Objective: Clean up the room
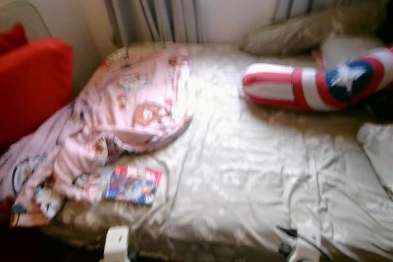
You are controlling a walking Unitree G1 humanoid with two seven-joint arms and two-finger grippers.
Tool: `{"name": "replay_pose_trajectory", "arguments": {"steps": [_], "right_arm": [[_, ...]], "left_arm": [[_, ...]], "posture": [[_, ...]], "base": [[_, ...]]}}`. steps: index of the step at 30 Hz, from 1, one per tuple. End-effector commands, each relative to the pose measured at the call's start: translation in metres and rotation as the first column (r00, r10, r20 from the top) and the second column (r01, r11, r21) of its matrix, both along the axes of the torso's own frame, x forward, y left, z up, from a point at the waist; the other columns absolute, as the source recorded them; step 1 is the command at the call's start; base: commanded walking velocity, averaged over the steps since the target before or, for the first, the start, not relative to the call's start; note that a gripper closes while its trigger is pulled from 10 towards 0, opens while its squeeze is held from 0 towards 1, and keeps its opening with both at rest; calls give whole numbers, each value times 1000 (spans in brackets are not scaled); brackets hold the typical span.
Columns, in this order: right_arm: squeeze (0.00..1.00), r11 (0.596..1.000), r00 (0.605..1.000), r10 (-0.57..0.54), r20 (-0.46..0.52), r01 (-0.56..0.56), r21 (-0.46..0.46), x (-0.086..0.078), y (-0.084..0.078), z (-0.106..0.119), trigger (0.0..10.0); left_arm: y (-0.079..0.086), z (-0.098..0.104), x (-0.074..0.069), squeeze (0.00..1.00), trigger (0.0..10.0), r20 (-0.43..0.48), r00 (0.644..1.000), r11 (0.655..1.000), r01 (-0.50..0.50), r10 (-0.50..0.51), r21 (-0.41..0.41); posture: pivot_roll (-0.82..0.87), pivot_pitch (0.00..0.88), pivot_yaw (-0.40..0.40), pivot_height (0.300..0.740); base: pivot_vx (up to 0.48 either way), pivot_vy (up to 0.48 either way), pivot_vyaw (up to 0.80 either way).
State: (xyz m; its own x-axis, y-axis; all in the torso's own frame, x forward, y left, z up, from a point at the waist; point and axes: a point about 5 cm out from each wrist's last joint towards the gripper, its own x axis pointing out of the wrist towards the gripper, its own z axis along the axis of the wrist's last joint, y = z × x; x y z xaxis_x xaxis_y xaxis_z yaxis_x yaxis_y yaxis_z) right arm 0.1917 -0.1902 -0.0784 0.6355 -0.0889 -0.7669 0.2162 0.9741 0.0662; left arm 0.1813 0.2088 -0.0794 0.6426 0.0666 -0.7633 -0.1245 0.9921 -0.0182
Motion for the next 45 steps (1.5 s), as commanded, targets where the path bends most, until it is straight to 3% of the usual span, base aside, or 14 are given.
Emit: {"name": "replay_pose_trajectory", "arguments": {"steps": [1, 26, 45], "right_arm": [[0, 1000, 1000, -1, -18, 1, -21, -4, -9, -1, 10000], [0, 1000, 1000, -14, -26, 13, -11, -7, -4, -3, 10000], [0, 1000, 1000, -6, -20, 6, -7, -5, -2, -2, 10000]], "left_arm": [[-3, 0, 1, 0, 10000, -4, 1000, 1000, -1, 1, -7], [1, 0, 1, 0, 10000, -5, 1000, 1000, -3, 3, 1], [1, 2, 3, 0, 10000, 14, 1000, 999, 28, -28, 26]], "posture": [[23, 0, 29, 740], [30, 0, 43, 740], [38, 0, 41, 740]], "base": [[0, 480, 0], [0, 467, 0], [0, -58, 0]]}}
